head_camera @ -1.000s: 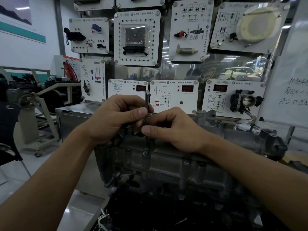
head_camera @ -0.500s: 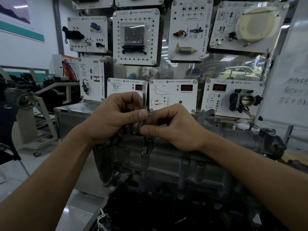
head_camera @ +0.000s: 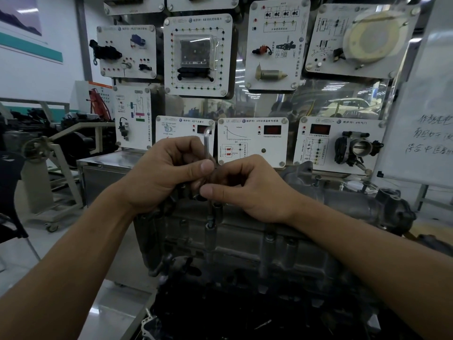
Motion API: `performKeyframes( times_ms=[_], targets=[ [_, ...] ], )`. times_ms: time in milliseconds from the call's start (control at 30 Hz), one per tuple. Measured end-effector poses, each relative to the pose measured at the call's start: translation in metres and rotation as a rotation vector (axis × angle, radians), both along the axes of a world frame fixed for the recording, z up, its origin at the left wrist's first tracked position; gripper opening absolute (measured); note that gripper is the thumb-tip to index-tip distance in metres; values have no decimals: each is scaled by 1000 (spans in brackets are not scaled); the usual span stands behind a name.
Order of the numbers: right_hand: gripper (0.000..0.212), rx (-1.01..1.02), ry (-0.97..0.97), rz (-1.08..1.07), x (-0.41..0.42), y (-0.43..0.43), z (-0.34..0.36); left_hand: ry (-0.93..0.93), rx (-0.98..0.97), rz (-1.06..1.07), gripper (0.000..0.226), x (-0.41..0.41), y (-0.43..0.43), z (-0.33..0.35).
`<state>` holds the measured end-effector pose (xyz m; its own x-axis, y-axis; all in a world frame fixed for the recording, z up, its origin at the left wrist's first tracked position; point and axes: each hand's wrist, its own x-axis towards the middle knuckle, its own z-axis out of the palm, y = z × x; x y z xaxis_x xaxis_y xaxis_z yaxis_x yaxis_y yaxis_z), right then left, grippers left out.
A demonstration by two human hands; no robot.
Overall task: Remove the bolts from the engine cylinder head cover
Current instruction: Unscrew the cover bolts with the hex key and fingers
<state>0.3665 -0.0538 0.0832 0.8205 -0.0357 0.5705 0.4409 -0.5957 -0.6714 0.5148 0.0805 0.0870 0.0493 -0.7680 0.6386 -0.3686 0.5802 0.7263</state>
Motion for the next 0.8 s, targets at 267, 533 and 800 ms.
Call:
performKeyframes(
  times_ms=[267,533,800],
  targets=[
    [10,-46,-5,-18,0,0,1,-23,9,1,30,-1,1,1],
    [21,-3,20,-7,-1,-1,1,5,8,-17,27,0,3,0],
    [17,-36,-21,-36,0,1,-1,-11,-1,19,33,0,0,1]
  ],
)
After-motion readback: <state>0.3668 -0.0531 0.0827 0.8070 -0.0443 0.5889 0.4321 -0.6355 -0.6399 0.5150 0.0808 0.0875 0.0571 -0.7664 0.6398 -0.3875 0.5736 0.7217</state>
